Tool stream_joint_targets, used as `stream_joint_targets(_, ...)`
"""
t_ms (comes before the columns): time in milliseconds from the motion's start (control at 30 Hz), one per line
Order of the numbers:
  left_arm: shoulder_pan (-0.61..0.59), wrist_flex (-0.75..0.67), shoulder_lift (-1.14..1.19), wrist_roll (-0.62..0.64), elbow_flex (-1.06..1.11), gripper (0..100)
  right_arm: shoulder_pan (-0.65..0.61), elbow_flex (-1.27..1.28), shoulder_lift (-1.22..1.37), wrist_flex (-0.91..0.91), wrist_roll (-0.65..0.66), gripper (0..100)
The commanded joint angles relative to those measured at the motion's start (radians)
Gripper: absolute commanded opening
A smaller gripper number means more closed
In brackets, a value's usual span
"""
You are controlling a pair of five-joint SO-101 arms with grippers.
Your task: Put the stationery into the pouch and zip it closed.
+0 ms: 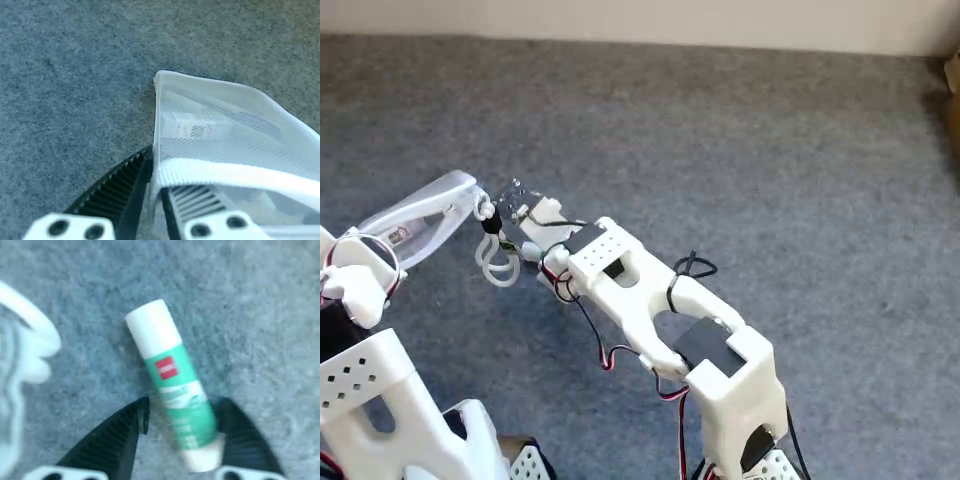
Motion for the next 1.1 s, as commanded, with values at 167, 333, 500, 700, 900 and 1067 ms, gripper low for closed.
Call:
stream_joint_targets(167,-0.007,-0.023,-0.025,0.009,-0.027,1,0.051,-0.039,-0.002,0.028,0.026,0.5)
stream_joint_targets(333,-0.007,-0.023,-0.025,0.009,-0.027,1,0.081,-0.067,-0.012,0.231,0.026,0.5)
stream_joint_targets(500,-0.007,-0.023,-0.025,0.009,-0.027,1,0.081,-0.108,-0.108,0.369,0.025,0.5)
stream_joint_targets(700,-0.007,-0.023,-0.025,0.009,-0.027,1,0.102,-0.105,-0.228,0.518,0.021,0.5)
stream_joint_targets(900,0.019,-0.023,-0.025,0.008,-0.024,1,0.147,-0.102,-0.311,0.661,0.020,0.5)
stream_joint_targets(1067,0.019,-0.023,-0.025,0.008,-0.025,1,0.151,0.031,-0.394,0.688,0.025,0.5)
